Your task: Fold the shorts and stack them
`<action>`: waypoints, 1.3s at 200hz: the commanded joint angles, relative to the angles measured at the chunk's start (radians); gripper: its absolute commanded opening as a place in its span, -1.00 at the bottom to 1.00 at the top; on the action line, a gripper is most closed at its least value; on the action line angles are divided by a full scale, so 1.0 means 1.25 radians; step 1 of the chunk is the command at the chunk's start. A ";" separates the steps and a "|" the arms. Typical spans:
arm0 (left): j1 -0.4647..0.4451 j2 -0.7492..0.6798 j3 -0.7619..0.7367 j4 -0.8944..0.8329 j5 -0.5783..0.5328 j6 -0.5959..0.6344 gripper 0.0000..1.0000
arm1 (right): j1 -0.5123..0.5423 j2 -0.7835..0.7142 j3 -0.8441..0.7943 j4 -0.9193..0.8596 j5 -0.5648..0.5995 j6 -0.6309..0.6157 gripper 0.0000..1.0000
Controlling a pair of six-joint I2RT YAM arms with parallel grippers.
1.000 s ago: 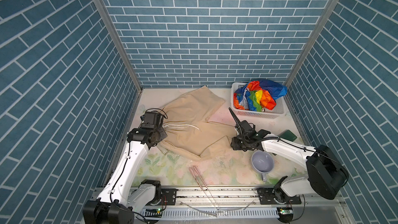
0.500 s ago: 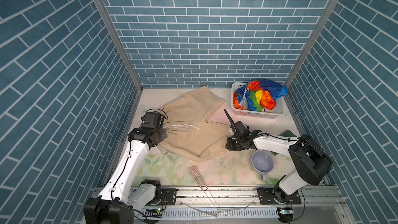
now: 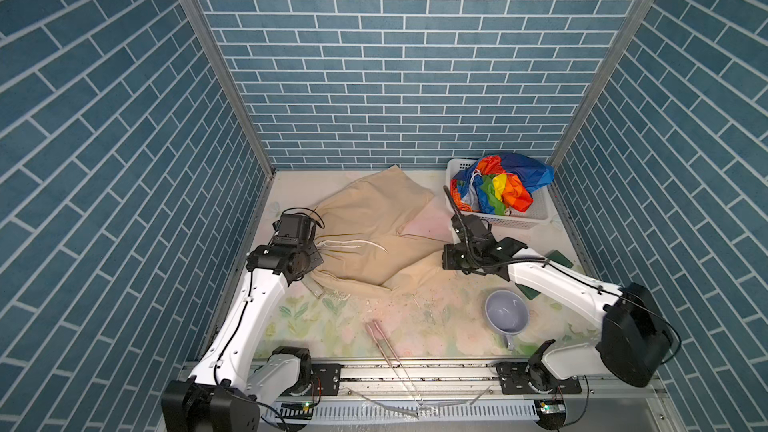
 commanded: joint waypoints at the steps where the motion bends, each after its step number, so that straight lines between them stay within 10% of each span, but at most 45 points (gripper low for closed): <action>1: 0.003 -0.012 0.042 -0.024 -0.003 0.014 -1.00 | -0.013 -0.057 0.081 -0.070 0.121 -0.068 -1.00; 77: 0.003 -0.007 0.124 -0.050 0.018 0.017 -1.00 | -0.052 -0.030 0.234 -0.044 0.198 -0.148 -1.00; 185: -0.045 -0.148 -0.013 -0.142 0.080 -0.022 -1.00 | -0.052 -0.406 -0.204 -0.095 0.255 0.147 -1.00; 260: -0.193 -0.182 -0.050 -0.174 0.023 -0.104 -1.00 | -0.038 -0.636 -0.262 -0.278 0.317 0.259 -1.00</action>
